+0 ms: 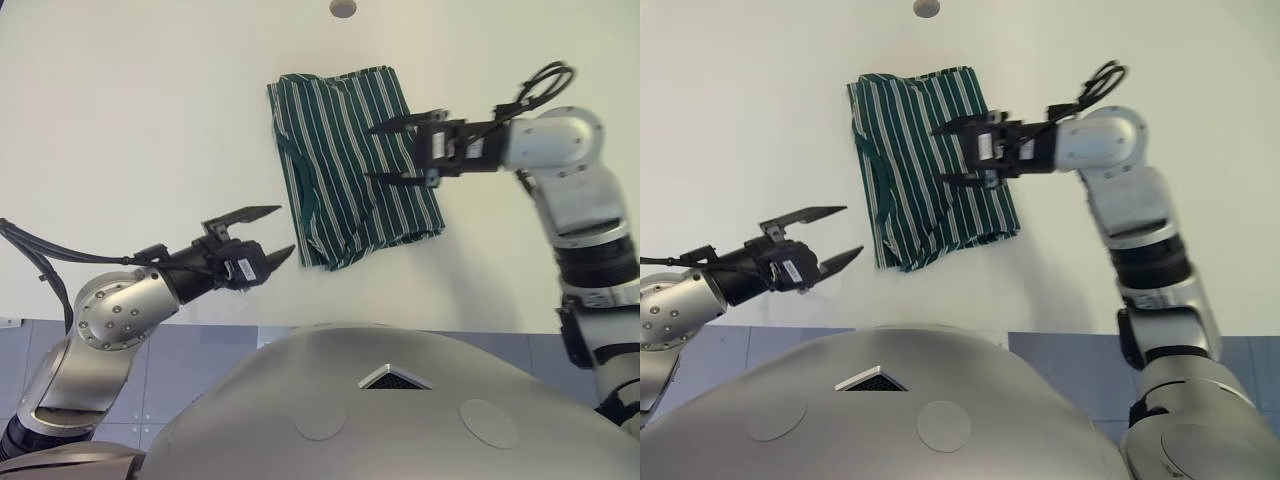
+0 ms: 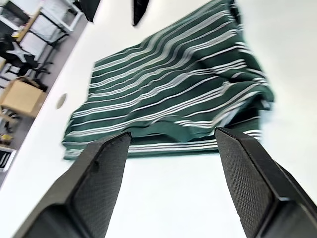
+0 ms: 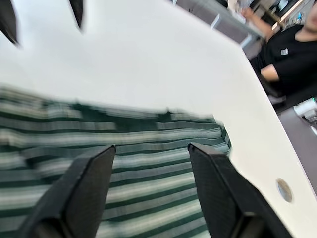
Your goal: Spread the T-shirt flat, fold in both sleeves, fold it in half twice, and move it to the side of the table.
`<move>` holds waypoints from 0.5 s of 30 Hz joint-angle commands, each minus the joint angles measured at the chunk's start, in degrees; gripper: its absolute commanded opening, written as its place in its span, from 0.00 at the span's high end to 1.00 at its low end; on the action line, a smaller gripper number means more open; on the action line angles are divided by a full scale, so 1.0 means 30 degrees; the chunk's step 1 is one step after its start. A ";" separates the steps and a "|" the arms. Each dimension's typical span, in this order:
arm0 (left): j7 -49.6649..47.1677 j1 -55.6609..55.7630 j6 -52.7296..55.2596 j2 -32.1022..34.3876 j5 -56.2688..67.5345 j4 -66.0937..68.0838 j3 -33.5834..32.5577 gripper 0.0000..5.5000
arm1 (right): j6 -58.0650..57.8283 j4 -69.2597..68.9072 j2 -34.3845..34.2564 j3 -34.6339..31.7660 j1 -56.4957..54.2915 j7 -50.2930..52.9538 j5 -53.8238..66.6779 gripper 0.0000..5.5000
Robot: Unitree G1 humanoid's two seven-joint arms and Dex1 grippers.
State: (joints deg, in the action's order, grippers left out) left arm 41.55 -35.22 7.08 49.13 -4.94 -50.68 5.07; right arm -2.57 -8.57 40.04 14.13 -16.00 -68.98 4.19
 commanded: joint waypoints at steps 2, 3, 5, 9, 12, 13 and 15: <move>0.0254 0.1474 -0.1568 -0.0378 -0.3340 0.1597 0.3518 0.33 | 0.3144 0.2906 0.2217 -0.0547 0.0152 -0.1497 -0.0163 0.50; 0.0125 0.1969 -0.1656 -0.0804 -0.3933 0.1911 0.4229 0.33 | 0.3480 0.3089 0.2224 -0.0456 0.0400 -0.1453 -0.0171 0.50; 0.0107 0.2906 -0.2003 -0.1254 -0.5202 0.2790 0.5348 0.33 | 0.3640 0.2862 0.2234 -0.0287 0.1141 -0.1328 -0.0101 0.50; 0.0267 0.3987 -0.2686 -0.1534 -0.6808 0.4623 0.6632 0.33 | 0.3358 0.2685 0.2226 -0.0307 0.1657 -0.0985 -0.0041 0.50; 0.0181 0.4296 -0.3006 -0.1556 -0.7197 0.5464 0.6779 0.37 | 0.3332 0.2706 0.2424 -0.0419 0.1918 -0.0946 0.0056 0.50; 0.0214 0.4282 -0.3029 -0.1548 -0.7122 0.5610 0.6729 0.40 | 0.3466 0.2852 0.2524 -0.0472 0.1981 -0.0914 0.0017 0.50; 0.0322 0.4229 -0.3045 -0.1560 -0.6861 0.5839 0.6650 0.46 | 0.3553 0.3046 0.2589 -0.0504 0.1922 -0.0832 -0.0067 0.50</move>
State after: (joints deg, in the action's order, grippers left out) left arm 41.78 -21.94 -3.12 43.85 -25.00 -35.42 25.20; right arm 7.80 0.13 46.84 13.50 -10.40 -71.85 4.33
